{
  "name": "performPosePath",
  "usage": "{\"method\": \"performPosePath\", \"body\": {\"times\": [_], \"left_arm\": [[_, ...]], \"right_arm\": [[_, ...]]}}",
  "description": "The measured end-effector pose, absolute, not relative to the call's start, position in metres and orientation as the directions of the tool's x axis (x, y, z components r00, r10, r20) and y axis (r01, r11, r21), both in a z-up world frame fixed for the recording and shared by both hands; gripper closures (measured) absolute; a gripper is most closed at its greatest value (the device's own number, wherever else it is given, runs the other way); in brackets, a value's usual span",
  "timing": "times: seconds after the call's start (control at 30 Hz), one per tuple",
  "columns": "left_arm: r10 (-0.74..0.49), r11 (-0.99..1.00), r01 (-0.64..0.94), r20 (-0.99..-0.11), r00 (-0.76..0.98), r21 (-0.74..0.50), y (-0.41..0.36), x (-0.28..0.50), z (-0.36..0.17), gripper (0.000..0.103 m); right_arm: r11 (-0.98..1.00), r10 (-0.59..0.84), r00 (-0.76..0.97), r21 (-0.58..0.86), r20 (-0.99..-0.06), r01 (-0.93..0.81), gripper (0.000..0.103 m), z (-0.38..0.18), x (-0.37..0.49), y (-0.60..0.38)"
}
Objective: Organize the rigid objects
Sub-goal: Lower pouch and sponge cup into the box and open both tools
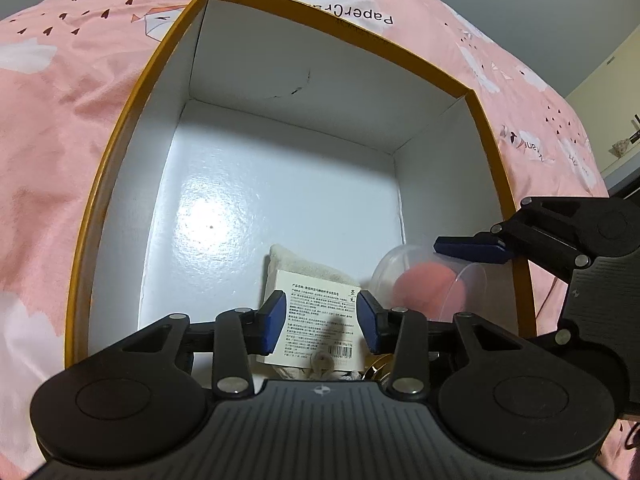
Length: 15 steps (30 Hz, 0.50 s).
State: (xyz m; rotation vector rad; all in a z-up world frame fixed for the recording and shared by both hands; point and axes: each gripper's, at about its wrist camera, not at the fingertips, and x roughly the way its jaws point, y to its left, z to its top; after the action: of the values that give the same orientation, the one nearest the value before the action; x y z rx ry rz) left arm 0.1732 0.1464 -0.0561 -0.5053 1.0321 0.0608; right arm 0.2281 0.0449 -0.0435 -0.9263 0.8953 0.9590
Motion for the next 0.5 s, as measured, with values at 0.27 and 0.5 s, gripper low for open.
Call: {"method": "performPosePath", "body": {"times": [0.27, 0.5], "left_arm": [[-0.178, 0.886, -0.279, -0.827, 0.533, -0.371, 0.149, 0.172, -0.057, 0.056], [-0.173, 0.893, -0.267, -0.823, 0.541, -0.363, 0.147, 0.171, -0.058, 0.056]], "right_arm": [[0.112, 0.079, 0.183, -0.174, -0.980, -0.978, 0.045, -0.053, 0.232, 0.074], [0.019, -0.027, 0.151, -0.151, -0.988, -0.988, 0.045, -0.074, 0.233, 0.096]]}}
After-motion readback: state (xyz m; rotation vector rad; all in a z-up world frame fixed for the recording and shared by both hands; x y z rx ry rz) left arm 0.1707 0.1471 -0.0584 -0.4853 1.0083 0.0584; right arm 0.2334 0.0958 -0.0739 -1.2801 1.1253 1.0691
